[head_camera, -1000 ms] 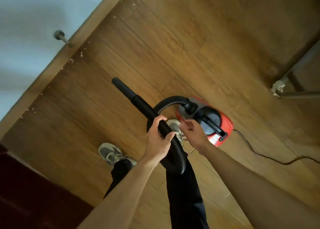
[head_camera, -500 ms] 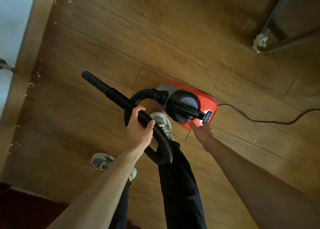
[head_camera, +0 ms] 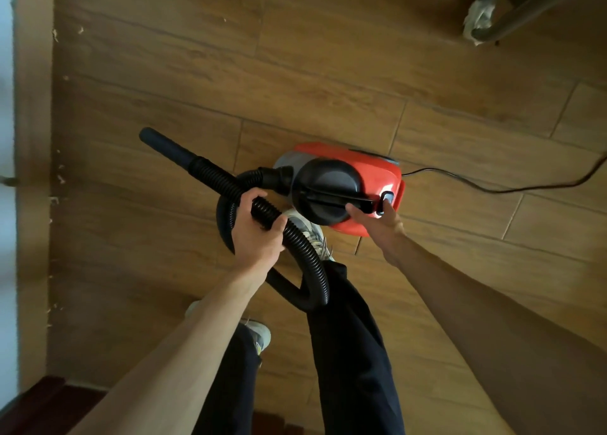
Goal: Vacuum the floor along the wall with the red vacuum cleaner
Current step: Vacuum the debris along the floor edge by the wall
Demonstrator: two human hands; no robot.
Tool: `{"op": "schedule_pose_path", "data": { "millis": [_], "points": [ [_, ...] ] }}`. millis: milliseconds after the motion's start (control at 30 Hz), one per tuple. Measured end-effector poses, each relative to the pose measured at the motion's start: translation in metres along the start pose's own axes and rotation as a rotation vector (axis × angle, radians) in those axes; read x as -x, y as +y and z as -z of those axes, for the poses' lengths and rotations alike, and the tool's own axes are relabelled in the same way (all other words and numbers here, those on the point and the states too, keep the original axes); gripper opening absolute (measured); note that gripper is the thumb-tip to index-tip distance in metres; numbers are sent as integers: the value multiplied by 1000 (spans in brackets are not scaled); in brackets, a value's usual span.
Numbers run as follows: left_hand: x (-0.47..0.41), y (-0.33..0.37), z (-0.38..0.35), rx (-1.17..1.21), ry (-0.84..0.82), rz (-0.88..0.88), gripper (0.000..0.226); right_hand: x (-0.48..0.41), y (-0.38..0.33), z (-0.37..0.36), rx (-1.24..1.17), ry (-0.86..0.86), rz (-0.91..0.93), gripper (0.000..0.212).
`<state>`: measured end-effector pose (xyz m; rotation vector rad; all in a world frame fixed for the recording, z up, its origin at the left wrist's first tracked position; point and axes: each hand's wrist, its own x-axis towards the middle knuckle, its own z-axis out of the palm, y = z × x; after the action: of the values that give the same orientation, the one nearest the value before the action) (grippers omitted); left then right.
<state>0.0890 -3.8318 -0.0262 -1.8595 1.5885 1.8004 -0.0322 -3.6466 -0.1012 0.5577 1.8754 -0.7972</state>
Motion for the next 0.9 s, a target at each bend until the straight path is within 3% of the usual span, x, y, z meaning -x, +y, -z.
{"op": "schedule_pose_path", "data": {
  "millis": [67, 267, 600, 733, 800, 900],
  "points": [
    [0, 2, -5, -6, -3, 1, 43, -1, 1, -1, -20, -11, 16, 84],
    [1, 5, -16, -14, -13, -8, 42, -5, 4, -3, -61, -59, 28, 78],
    [6, 0, -9, -61, 30, 24, 46, -11, 12, -3, -82, -92, 29, 79],
    [13, -2, -2, -49, 15, 40, 47, -5, 3, 1, 31, -40, 6, 97],
    [18, -3, 1, -57, 0, 34, 45, -1, -10, 4, 130, 1, 68, 102],
    [22, -3, 7, -70, -7, 9, 45, 9, -42, -1, 237, 87, 316, 94]
  ]
}}
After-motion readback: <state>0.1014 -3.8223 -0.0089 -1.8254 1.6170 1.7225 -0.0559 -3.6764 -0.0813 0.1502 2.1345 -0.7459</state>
